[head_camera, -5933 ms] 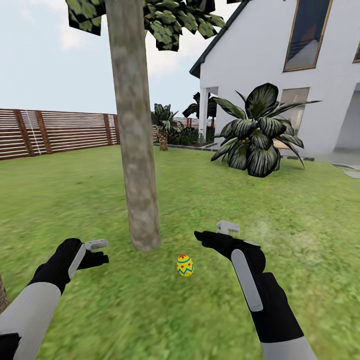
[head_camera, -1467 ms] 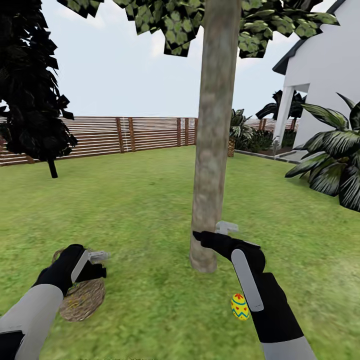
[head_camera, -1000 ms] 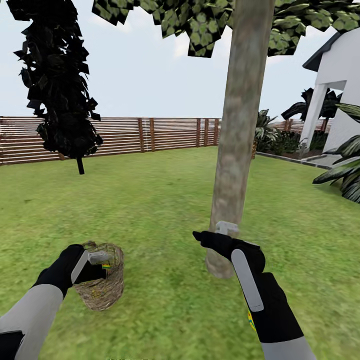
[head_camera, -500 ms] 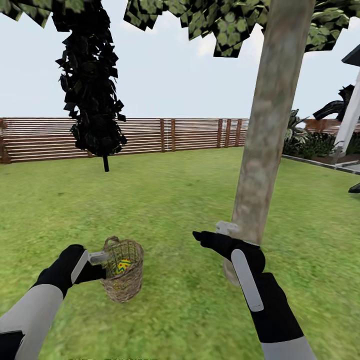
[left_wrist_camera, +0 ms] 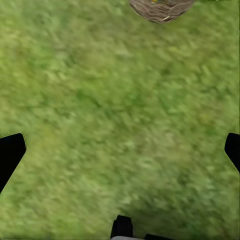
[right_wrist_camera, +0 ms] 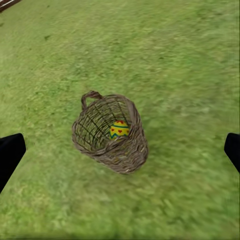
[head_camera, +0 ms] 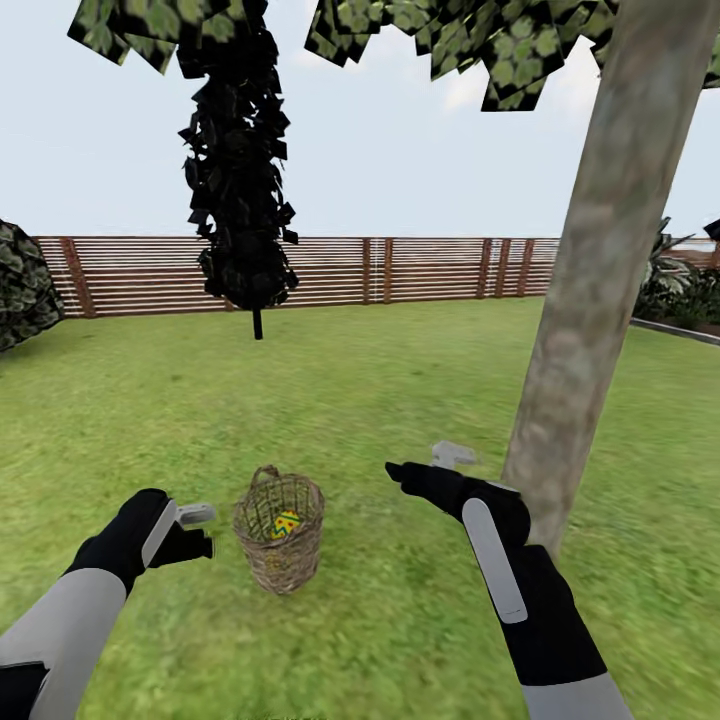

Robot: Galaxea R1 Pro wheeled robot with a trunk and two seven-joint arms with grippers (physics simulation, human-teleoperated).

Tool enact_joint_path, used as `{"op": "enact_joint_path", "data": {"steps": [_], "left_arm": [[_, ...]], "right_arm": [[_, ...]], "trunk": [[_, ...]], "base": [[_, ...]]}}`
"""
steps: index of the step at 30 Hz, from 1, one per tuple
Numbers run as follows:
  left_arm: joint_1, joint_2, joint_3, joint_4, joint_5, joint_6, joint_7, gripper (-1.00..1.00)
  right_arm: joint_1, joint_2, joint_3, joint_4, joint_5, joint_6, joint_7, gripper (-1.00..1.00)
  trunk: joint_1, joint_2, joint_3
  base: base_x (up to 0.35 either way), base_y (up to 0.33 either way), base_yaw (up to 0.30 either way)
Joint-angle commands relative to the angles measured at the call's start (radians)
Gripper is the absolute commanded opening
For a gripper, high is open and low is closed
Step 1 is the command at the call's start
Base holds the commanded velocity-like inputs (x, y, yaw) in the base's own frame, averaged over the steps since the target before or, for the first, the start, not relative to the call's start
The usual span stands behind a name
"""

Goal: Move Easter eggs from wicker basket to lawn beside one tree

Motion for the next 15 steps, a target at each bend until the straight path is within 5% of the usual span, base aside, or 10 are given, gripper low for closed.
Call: {"op": "enact_joint_path", "data": {"steps": [1,15], "left_arm": [[-0.001,0.0,0.002,-0.001,0.008,0.004,0.004,1.0],[0.001,0.01,0.0,-0.002,0.011,0.006,-0.006,1.0]], "right_arm": [[-0.001,0.0,0.001,-0.001,-0.011,0.002,-0.01,1.0],[-0.001,0.0,0.001,-0.001,-0.011,0.003,-0.01,1.0]], "trunk": [[0.0,-0.001,-0.001],[0.0,-0.001,-0.001]], "base": [[0.0,0.0,0.279],[0.04,0.004,0.279]]}}
